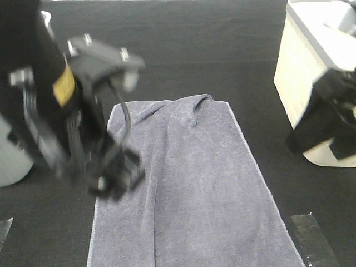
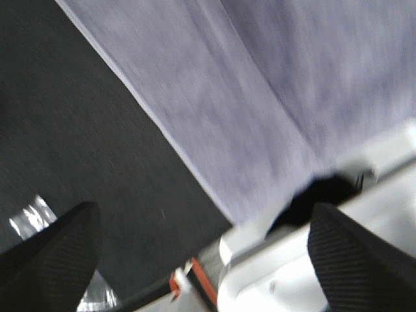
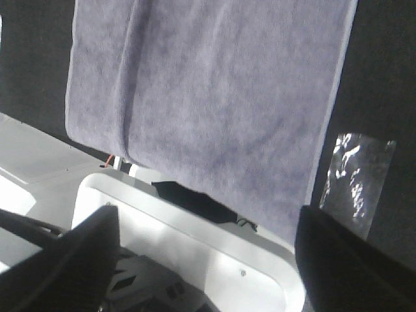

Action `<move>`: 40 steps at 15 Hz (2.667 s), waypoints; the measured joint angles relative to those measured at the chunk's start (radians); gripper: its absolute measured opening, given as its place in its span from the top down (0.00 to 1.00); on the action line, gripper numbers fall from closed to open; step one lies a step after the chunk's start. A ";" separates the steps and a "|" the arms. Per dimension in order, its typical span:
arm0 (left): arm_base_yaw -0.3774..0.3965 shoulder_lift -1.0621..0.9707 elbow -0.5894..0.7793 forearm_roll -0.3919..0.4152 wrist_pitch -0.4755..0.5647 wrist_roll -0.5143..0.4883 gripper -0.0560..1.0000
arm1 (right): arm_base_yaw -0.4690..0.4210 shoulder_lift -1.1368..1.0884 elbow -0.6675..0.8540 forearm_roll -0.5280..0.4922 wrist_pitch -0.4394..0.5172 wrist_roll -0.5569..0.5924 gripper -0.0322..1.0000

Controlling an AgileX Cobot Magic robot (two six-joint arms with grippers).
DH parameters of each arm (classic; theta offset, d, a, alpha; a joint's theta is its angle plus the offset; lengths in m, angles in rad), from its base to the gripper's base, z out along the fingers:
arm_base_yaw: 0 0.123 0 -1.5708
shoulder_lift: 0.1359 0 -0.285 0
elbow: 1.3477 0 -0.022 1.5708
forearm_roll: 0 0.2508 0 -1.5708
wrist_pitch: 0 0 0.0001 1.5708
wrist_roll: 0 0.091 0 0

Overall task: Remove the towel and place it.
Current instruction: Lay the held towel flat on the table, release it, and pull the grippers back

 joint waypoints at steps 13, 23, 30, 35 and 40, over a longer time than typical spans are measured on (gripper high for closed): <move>0.417 0.152 -0.168 0.003 -0.411 0.062 0.23 | 0.000 0.466 -0.525 -0.071 -0.020 -0.001 0.35; 0.419 0.578 -0.648 0.000 -0.188 0.094 0.23 | 0.000 0.767 -0.906 -0.278 -0.019 0.109 0.35; 0.428 0.690 -0.732 -0.001 -0.167 0.095 0.23 | 0.123 0.914 -0.993 -0.457 -0.020 0.190 0.35; 0.498 0.712 -0.732 -0.041 -0.214 0.095 0.23 | 0.121 0.988 -0.996 -0.456 -0.057 0.194 0.35; 0.549 0.712 -0.732 -0.054 -0.243 0.090 0.23 | 0.121 0.998 -0.999 -0.454 -0.072 0.194 0.39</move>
